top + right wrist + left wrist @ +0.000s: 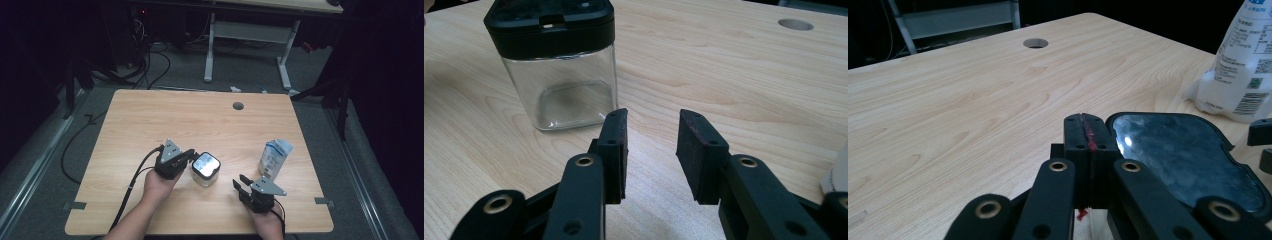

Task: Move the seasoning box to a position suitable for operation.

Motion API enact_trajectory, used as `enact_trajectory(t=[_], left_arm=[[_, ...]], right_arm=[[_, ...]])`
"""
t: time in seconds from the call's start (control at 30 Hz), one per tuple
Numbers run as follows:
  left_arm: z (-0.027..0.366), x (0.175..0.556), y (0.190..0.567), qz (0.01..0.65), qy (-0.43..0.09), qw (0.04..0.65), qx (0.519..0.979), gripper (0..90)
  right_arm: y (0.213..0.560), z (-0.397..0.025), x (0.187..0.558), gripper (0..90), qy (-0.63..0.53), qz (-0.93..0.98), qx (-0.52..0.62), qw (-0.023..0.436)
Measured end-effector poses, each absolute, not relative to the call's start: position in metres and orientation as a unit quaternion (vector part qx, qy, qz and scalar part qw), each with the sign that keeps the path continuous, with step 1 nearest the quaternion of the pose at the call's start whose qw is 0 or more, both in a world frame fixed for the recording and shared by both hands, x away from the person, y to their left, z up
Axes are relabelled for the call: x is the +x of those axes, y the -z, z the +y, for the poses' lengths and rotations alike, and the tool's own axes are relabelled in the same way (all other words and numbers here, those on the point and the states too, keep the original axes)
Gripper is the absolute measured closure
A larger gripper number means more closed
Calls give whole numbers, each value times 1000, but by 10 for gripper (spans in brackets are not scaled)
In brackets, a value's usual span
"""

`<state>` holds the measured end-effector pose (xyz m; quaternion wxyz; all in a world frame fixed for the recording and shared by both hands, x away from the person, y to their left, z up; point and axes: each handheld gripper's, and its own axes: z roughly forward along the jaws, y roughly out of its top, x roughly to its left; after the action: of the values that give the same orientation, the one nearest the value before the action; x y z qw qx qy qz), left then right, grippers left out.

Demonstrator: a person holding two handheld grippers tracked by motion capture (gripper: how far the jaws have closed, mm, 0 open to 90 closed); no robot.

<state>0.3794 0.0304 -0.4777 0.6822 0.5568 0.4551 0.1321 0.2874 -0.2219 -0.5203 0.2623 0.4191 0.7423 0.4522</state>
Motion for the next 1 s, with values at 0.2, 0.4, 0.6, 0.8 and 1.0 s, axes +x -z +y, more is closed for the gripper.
enact_trajectory(t=[0.2,0.4,0.6,0.8,1.0], left_arm=[[29,381,478,453,-133,681,559,900],[25,381,476,447,-133,677,569,899],[24,381,476,445,-135,678,570,899],[25,383,477,447,-140,675,570,894],[27,383,476,448,-134,677,568,839]], right_arm=[[521,-221,288,653,-452,743,418,262],[521,-221,287,653,-453,742,419,261],[520,-221,287,651,-454,742,418,260],[521,-221,287,651,-455,742,418,261],[521,-221,287,650,-455,742,418,260]])
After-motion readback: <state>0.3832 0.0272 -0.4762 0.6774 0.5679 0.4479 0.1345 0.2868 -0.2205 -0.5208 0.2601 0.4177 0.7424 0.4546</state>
